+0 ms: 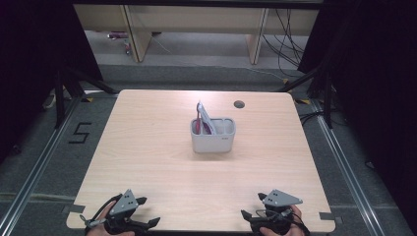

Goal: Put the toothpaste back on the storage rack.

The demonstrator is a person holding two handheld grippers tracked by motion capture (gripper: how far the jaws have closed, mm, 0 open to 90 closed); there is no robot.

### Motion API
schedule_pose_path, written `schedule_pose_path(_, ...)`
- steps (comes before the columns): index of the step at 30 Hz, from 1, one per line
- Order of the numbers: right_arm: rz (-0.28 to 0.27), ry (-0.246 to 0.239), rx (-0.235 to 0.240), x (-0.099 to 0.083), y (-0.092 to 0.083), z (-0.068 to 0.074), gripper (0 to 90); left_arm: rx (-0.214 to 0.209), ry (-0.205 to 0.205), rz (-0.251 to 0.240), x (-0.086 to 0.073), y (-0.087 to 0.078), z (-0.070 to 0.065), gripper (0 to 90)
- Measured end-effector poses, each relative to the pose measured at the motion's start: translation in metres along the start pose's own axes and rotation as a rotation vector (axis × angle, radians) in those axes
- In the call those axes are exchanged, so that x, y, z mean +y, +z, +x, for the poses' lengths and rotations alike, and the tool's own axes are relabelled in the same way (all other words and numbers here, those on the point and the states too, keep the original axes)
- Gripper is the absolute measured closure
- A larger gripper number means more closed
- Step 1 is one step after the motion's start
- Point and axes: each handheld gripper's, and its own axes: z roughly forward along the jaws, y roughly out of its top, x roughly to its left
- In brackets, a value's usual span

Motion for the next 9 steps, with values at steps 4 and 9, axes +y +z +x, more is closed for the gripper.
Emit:
schedule_pose_path(4, -0.012, -0.007, -0.017, -0.0002, -0.0007, -0.0015, 17.9, 0.004, 0.004, 0.008, 0.0, -0.0004, 0.0004, 17.8)
schedule_pose_path(9, -0.009, -0.005, -0.013, 0.0007, -0.0003, -0.0005, 18.3, 0.003, -0.003, -0.004, -0.0001, -0.0001, 0.0004, 17.9)
